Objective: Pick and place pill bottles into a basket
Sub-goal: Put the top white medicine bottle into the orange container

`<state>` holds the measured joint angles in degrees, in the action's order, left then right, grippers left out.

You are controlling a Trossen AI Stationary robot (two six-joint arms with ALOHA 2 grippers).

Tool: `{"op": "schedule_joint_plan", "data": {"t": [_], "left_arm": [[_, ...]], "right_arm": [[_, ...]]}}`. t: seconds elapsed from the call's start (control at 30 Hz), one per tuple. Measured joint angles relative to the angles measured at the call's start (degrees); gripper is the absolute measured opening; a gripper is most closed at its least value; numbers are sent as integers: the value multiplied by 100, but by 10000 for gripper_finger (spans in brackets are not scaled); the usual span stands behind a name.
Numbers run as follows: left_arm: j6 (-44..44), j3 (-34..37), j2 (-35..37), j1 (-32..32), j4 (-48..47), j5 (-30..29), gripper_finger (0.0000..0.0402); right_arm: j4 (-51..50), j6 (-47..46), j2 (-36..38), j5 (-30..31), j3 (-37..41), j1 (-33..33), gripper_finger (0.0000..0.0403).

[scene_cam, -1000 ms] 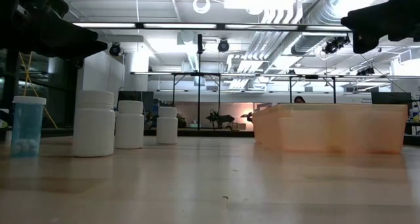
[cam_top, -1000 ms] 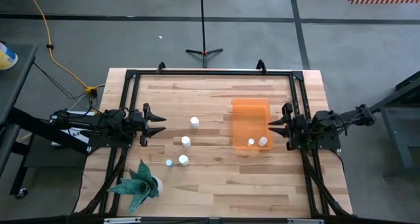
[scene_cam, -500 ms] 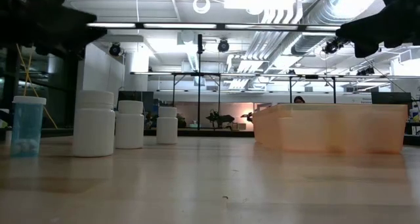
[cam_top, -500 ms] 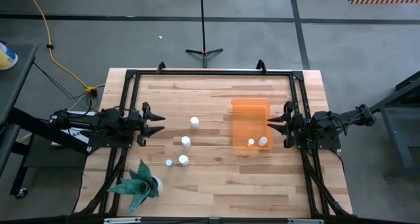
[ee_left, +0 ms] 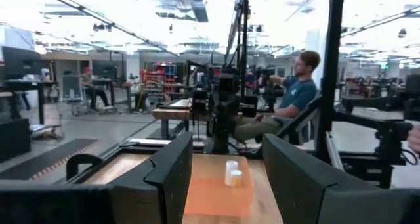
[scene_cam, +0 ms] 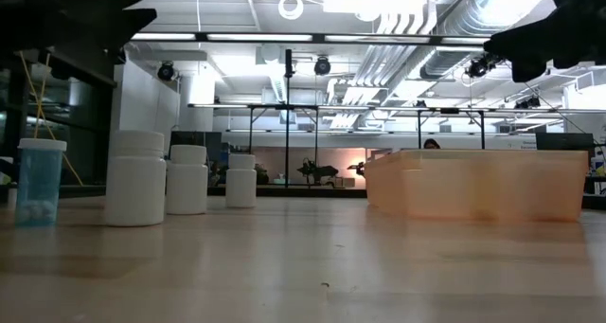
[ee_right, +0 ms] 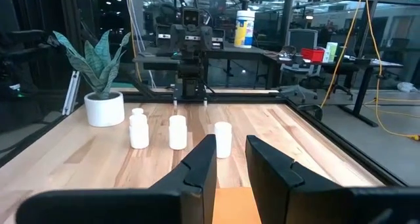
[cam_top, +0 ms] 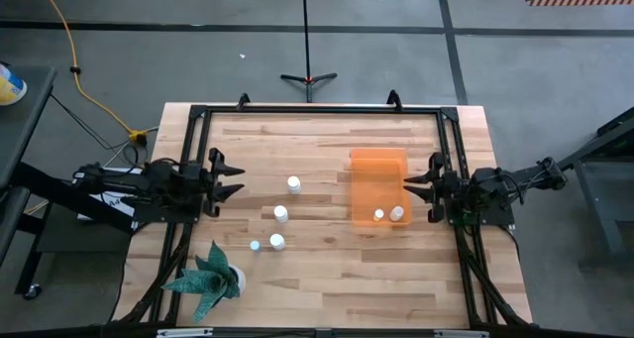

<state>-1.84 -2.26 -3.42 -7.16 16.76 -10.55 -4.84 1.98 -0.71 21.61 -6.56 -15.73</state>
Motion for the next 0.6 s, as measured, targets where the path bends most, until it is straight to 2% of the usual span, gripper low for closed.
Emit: {"op": "schedule_joint_plan", "data": {"t": [0.37, 0.6], "left_arm": [[-393, -895, -1194, 0, 127, -255, 221], [-698, -1209, -1943, 0, 101, -651, 221]], "right_arm": [[-162, -148, -2, 633, 0, 0, 74], [-257, -399, -2, 708, 0, 0, 74]]}}
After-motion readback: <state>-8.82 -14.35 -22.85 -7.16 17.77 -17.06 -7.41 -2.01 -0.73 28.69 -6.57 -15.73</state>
